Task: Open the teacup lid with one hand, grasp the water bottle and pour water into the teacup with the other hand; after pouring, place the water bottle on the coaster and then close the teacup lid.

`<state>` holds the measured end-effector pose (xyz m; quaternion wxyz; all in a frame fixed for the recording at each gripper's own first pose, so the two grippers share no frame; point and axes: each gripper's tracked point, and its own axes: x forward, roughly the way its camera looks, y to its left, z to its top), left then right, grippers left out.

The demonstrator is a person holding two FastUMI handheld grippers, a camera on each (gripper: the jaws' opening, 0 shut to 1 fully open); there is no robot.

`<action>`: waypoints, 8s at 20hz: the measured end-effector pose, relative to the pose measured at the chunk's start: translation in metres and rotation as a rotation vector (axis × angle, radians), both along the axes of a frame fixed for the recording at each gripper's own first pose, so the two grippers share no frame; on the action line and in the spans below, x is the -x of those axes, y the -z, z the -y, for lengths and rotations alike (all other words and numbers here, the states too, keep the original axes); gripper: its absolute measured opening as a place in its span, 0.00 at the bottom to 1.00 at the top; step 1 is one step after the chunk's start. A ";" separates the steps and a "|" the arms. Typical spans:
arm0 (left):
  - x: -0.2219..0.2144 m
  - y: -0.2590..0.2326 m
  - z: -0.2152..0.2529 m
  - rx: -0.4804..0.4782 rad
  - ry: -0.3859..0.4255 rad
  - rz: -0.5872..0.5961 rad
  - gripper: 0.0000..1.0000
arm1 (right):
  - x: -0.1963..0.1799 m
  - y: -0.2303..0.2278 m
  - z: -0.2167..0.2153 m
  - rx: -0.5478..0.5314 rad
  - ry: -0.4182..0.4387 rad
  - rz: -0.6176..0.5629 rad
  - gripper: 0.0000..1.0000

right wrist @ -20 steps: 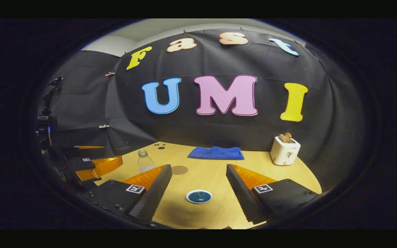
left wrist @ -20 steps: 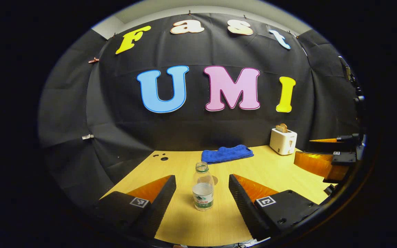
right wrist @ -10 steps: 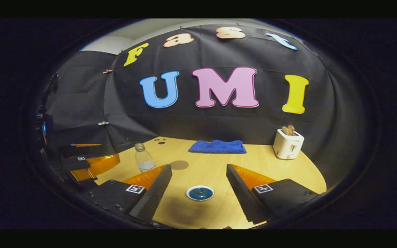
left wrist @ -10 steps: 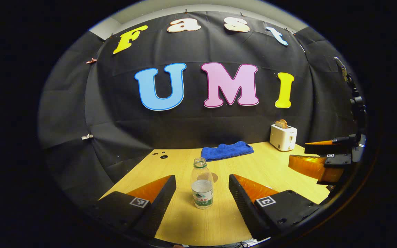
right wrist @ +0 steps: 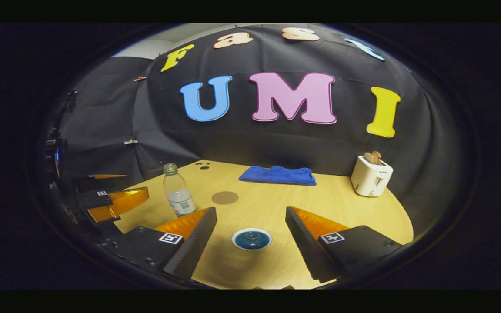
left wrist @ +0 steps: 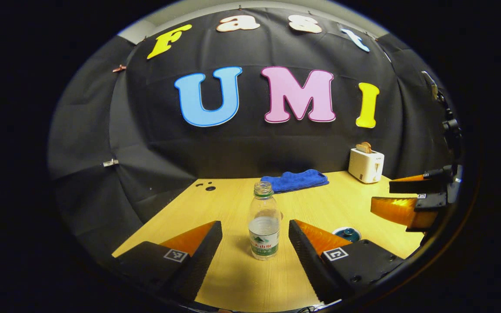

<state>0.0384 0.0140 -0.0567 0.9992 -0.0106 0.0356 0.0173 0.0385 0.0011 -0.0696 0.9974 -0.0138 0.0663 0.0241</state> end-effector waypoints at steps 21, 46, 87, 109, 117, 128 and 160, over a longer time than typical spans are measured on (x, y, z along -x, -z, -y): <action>-0.022 0.086 0.008 -0.063 0.029 -0.060 0.97 | -0.072 0.111 0.009 0.014 0.011 -0.001 0.95; -0.039 0.119 -0.001 0.018 0.071 -0.104 0.97 | -0.089 0.117 0.000 0.036 -0.063 -0.041 0.20; -0.143 0.073 0.022 -0.238 0.130 0.011 0.76 | -0.083 0.070 0.051 -0.036 0.011 -0.029 0.29; -0.160 0.113 0.078 -1.181 0.452 -0.093 0.76 | -0.028 0.096 0.147 -0.131 0.218 -0.036 0.24; -0.167 0.130 0.088 -1.422 0.525 -0.120 0.76 | -0.018 0.101 0.159 -0.126 0.239 -0.039 0.24; -0.169 0.123 0.083 -1.674 0.561 -0.112 0.76 | -0.012 0.100 0.143 -0.131 0.199 -0.038 0.24; -0.167 0.087 0.084 -1.978 0.581 -0.058 0.76 | 0.001 0.097 0.148 -0.210 0.224 -0.055 0.24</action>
